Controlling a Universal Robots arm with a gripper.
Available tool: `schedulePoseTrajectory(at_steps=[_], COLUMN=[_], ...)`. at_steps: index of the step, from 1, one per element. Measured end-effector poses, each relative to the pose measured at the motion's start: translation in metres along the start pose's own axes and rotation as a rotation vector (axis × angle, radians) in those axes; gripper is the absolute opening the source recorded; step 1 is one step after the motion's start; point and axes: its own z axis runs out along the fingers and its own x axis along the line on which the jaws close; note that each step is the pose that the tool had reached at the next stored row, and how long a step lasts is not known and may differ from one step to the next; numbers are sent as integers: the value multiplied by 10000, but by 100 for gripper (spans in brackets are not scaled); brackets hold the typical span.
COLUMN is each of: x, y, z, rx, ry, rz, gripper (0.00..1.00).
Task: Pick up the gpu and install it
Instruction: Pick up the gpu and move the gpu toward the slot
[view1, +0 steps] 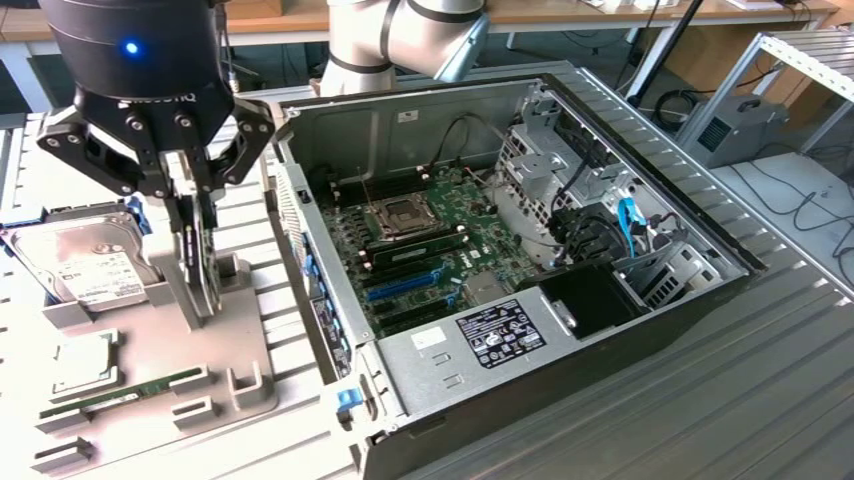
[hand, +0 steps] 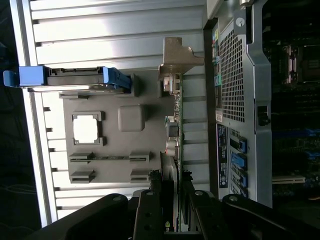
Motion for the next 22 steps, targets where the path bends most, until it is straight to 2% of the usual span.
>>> schedulePoseTrajectory(at_steps=[22], x=[3], y=[-4], z=[-99], rx=[10], ry=[-1], rz=[1], gripper=[26])
